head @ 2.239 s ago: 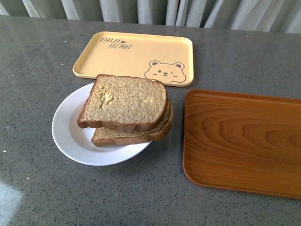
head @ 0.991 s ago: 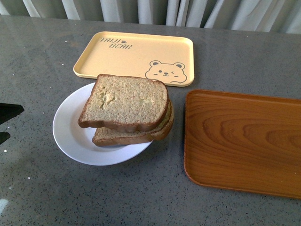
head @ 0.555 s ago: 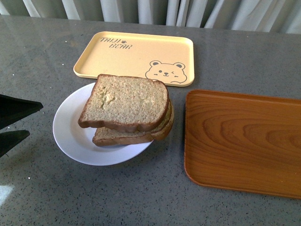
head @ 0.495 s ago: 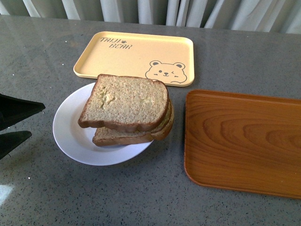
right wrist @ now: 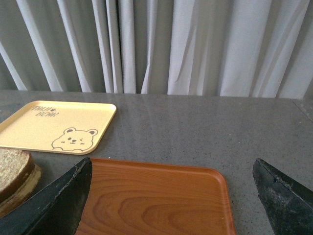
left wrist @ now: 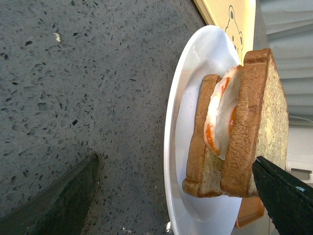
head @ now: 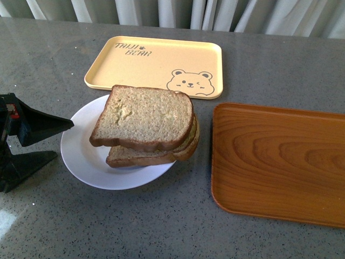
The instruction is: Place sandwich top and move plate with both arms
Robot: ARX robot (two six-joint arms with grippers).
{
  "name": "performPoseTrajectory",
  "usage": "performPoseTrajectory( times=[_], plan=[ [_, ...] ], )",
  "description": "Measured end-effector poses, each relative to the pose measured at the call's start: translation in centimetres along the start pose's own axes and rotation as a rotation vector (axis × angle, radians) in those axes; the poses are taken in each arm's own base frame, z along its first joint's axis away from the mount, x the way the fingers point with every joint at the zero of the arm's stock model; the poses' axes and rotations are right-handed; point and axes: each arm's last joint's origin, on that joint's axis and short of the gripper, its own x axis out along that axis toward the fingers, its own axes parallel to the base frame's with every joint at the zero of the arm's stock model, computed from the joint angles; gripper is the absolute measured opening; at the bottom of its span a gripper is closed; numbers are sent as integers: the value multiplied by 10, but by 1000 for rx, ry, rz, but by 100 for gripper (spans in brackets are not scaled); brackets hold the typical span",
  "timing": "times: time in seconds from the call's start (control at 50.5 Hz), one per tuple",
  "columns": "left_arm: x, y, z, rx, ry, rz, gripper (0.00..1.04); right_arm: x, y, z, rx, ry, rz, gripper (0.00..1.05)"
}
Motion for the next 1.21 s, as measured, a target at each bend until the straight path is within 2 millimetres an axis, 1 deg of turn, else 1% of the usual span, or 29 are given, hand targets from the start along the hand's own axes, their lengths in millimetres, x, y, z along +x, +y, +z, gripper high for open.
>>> performPoseTrajectory(
  times=[0.277, 0.515, 0.555, 0.575, 0.654, 0.713, 0.733, 0.773, 0.792, 0.832, 0.852, 0.971, 1.03, 1.05, 1.07, 1.209],
  plan=[
    [13, -2, 5, -1, 32, -19, 96, 0, 0, 0, 0, 0, 0, 96],
    [17, -4, 7, 3, 42, -19, 95, 0, 0, 0, 0, 0, 0, 96],
    [18, -4, 6, 2, 43, -12, 88, 0, 0, 0, 0, 0, 0, 96],
    [19, -3, 5, -1, 46, -8, 83, 0, 0, 0, 0, 0, 0, 96],
    [20, -3, 3, -8, 57, -3, 72, 0, 0, 0, 0, 0, 0, 96],
    [21, -3, 1, -6, 67, -3, 58, 0, 0, 0, 0, 0, 0, 96],
    [21, -3, 1, -6, 67, -3, 56, 0, 0, 0, 0, 0, 0, 96],
    [22, -3, 1, -6, 69, -3, 48, 0, 0, 0, 0, 0, 0, 96],
    [22, -3, 1, -6, 69, -3, 47, 0, 0, 0, 0, 0, 0, 96],
    [22, -3, 1, -6, 69, -3, 39, 0, 0, 0, 0, 0, 0, 96],
    [22, -3, 1, -6, 69, -3, 38, 0, 0, 0, 0, 0, 0, 96],
    [21, -3, 1, -7, 71, -6, 18, 0, 0, 0, 0, 0, 0, 96],
    [21, -3, 1, -7, 73, -8, 12, 0, 0, 0, 0, 0, 0, 96],
    [21, -3, 1, -9, 74, -10, 6, 0, 0, 0, 0, 0, 0, 96],
    [21, -4, 1, -18, 77, -15, 3, 0, 0, 0, 0, 0, 0, 96],
    [17, -7, 0, -30, 71, -34, 2, 0, 0, 0, 0, 0, 0, 96]
  ],
)
